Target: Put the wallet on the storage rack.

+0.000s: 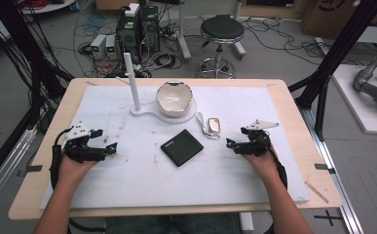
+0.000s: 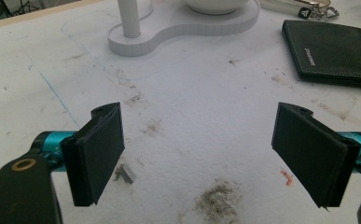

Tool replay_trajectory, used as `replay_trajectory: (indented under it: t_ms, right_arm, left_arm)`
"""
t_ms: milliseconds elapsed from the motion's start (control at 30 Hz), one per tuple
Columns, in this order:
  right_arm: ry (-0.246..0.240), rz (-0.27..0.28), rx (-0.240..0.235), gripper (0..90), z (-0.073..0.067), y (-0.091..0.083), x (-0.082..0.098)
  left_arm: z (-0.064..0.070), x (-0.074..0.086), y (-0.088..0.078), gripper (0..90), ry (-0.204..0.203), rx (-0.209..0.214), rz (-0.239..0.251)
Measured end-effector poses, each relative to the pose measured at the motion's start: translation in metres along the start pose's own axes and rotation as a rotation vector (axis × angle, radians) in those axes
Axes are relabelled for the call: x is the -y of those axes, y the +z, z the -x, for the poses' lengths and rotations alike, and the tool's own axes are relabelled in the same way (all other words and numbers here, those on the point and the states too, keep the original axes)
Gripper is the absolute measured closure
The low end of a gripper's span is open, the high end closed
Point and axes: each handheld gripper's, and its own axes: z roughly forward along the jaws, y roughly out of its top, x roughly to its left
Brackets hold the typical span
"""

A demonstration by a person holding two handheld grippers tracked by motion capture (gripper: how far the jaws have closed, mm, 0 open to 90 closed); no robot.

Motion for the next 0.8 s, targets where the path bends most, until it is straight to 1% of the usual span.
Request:
replay_trajectory:
  t_ms: [200, 267, 333, 467, 633, 667, 767, 800]
  right_arm:
    - [0.004, 0.007, -0.005, 18.3, 0.0, 0.0, 0.0]
    - [0.005, 0.017, -0.009, 18.3, 0.0, 0.0, -0.001]
    - [0.014, 0.008, -0.011, 18.3, 0.0, 0.0, -0.003]
    - [0.001, 0.023, -0.019, 18.3, -0.004, 0.002, -0.008]
    - [-0.008, 0.02, -0.048, 18.3, -0.011, 0.009, -0.018]
    - [-0.014, 0.029, -0.051, 18.3, -0.013, 0.012, -0.02]
    - [-0.025, 0.017, -0.058, 18.2, -0.017, 0.02, -0.025]
    - [-0.029, 0.016, -0.062, 18.3, -0.019, 0.022, -0.027]
  left_arm:
    - [-0.001, -0.001, -0.001, 16.9, 0.003, -0.006, 0.001]
    - [-0.001, 0.0, -0.001, 16.9, 0.003, -0.006, 0.002]
    - [-0.001, 0.0, -0.001, 16.9, 0.004, -0.007, 0.001]
    - [0.0, -0.001, -0.002, 16.9, 0.004, -0.006, 0.004]
    - [-0.001, -0.001, -0.002, 16.9, -0.003, -0.014, 0.009]
    - [-0.001, -0.001, -0.003, 16.9, -0.001, -0.014, 0.009]
    - [-0.002, -0.001, -0.003, 16.9, -0.001, -0.016, 0.007]
    - [-0.002, -0.001, -0.005, 16.9, -0.006, -0.018, 0.012]
